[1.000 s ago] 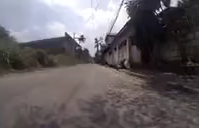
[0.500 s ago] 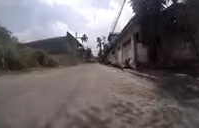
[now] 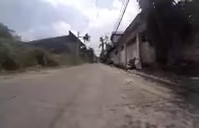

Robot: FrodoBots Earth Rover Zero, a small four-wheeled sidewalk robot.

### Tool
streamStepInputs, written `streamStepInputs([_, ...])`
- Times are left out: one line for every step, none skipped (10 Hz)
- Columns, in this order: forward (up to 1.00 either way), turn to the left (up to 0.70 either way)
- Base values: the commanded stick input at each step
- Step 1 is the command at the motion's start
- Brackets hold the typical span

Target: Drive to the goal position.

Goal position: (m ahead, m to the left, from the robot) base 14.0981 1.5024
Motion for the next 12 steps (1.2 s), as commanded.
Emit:
streamStepInputs([1.00, -0.40])
streamStepInputs([1.00, -0.35])
streamStepInputs([1.00, -0.02])
streamStepInputs([1.00, 0.00])
streamStepInputs([1.00, 0.00])
streamStepInputs([1.00, 0.00])
streamStepInputs([1.00, 0.00])
streamStepInputs([1.00, 0.00])
streamStepInputs([1.00, 0.00])
streamStepInputs([1.00, 0.00])
streamStepInputs([1.00, 0.00])
streamStepInputs([1.00, 0.00])
